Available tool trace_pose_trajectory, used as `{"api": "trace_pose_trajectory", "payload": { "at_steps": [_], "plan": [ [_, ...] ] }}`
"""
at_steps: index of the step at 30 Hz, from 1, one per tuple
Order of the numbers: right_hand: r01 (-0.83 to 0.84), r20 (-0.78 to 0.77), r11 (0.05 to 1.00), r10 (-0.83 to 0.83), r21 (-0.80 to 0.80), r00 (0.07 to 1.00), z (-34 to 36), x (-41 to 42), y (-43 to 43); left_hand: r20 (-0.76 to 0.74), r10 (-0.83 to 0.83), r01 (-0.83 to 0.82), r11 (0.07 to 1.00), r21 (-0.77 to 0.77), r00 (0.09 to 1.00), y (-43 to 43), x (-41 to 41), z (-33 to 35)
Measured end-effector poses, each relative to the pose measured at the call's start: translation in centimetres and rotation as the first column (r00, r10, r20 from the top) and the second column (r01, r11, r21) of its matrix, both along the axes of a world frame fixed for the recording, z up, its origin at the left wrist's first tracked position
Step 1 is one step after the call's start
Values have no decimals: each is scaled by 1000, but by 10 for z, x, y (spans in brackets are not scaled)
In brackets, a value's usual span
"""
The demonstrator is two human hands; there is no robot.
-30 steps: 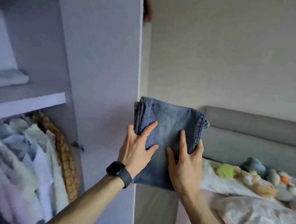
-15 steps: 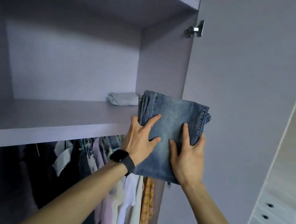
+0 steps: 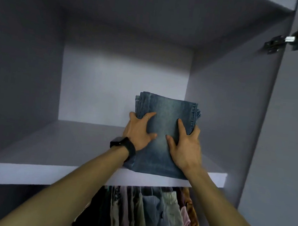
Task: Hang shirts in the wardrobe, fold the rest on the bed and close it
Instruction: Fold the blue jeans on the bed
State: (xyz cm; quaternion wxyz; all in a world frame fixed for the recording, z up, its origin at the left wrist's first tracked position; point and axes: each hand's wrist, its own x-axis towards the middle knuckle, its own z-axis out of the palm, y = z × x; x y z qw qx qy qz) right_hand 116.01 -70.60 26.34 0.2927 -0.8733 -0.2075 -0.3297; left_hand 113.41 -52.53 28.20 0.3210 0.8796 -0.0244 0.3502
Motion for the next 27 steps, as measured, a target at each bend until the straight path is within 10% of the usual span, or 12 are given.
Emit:
{"api": "trace_pose_trajectory", "payload": {
  "at_steps": [17, 23, 27],
  "plan": [
    [-523, -572, 807, 299, -276, 764, 7, 160, 193, -633, 321, -325, 939, 114, 705, 191, 48, -34],
    [-159, -195, 722, 33, -674, 980, 19, 122, 212, -351, 608, -273, 701, 659, 713, 228, 41, -19],
    [-424, -397, 740, 229, -522, 889, 2, 60, 212, -500, 553, -111, 737, 667, 667, 242, 44, -19]
  ]
}}
